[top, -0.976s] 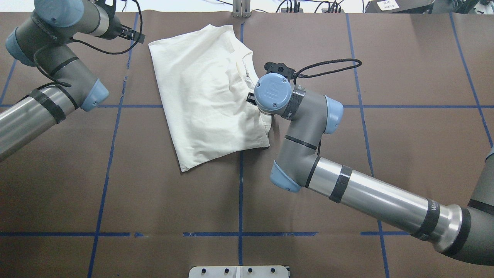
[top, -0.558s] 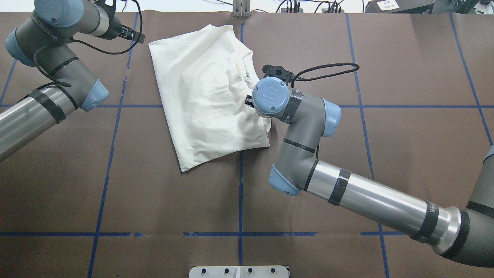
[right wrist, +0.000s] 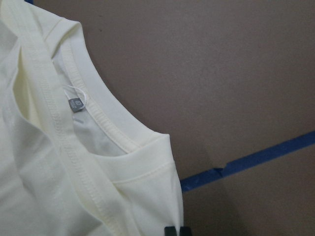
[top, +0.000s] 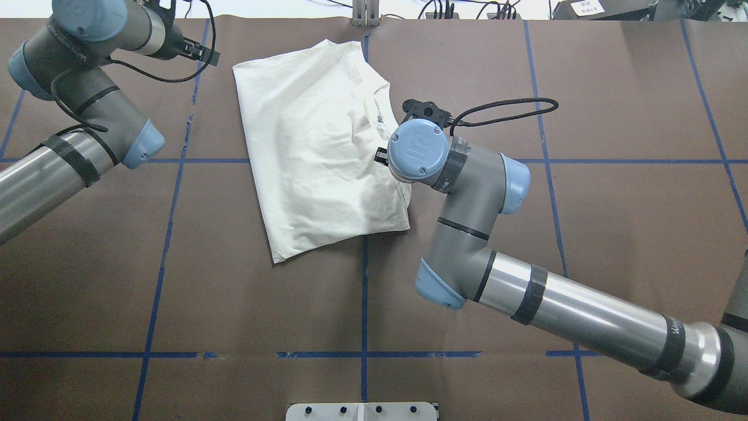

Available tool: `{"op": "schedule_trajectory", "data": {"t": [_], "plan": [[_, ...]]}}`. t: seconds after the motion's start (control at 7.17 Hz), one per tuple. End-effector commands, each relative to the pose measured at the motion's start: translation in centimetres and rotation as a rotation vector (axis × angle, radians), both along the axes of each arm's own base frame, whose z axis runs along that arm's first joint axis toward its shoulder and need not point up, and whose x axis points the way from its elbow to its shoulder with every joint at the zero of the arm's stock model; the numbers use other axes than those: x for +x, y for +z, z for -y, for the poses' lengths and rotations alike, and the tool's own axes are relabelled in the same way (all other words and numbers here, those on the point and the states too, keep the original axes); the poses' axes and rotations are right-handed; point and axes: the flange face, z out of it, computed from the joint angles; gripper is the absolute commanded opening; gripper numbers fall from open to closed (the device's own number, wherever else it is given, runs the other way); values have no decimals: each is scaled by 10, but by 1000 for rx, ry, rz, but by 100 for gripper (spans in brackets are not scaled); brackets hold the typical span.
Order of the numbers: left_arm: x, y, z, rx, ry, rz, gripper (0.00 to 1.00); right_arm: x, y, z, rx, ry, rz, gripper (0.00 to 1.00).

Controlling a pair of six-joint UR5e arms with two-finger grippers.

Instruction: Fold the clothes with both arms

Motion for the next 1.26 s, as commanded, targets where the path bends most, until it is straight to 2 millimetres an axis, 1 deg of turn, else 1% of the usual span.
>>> {"op": "schedule_trajectory", "data": {"t": [0.0,0.14,0.28,0.42,0.56,0.7,0.84,0.98,1.12], "plan": [[1,-1,0,4,1,-2,100,17,19,-78,27,-5,13,0],[1,-1,-1,5,1,-3,100,20,24,-102,39,-7,19,0],[1,-2,-1,7,1,-5,100,25,33,-114,42,-11,14,0],[0,-3,-1,9,1,-6,100,24,38,-118,64,-12,-4,99],[0,-7,-2,13,-1,-12,100,31,27,-120,80,-20,16,100],[2,-21,-6,1,-17,-53,100,50,9,-126,146,-79,31,100],[29,-19,-36,-52,26,-119,100,75,15,-142,160,-133,45,100],[43,-28,-75,-82,44,-191,100,99,9,-152,167,-128,76,100],[48,-33,-120,-131,42,-271,100,111,4,-157,126,-84,125,100]]}}
